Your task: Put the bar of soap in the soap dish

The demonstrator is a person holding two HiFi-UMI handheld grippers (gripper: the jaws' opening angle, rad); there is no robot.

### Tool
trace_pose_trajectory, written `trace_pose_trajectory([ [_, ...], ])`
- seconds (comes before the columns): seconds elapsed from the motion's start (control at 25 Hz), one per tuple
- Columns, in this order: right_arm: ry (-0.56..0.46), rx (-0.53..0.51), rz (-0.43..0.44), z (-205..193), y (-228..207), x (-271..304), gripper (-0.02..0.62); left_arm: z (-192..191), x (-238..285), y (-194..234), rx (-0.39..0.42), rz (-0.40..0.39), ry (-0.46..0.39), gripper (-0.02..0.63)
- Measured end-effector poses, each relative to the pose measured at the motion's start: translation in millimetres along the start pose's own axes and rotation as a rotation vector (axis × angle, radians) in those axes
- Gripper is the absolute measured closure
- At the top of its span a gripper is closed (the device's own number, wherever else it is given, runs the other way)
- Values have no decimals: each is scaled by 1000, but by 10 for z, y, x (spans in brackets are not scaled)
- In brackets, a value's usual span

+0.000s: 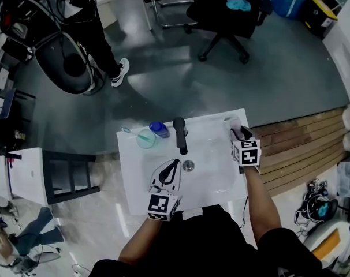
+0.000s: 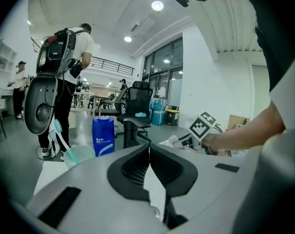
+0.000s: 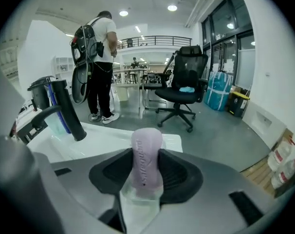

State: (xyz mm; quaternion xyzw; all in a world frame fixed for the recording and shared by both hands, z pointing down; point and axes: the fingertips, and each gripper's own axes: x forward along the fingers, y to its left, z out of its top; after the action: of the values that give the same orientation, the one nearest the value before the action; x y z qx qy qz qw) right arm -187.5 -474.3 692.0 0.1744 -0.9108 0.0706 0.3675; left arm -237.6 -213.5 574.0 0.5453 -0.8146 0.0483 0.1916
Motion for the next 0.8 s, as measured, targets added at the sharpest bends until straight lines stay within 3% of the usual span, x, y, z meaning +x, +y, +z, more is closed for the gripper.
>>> trace_pose_trajectory([
  [0.64, 223, 42, 49, -40, -50, 321, 413, -6, 28, 23, -18, 13, 2, 583],
  [0.8, 234, 44, 47, -73, -55, 381, 411, -32, 21, 47, -19, 17, -2, 583],
])
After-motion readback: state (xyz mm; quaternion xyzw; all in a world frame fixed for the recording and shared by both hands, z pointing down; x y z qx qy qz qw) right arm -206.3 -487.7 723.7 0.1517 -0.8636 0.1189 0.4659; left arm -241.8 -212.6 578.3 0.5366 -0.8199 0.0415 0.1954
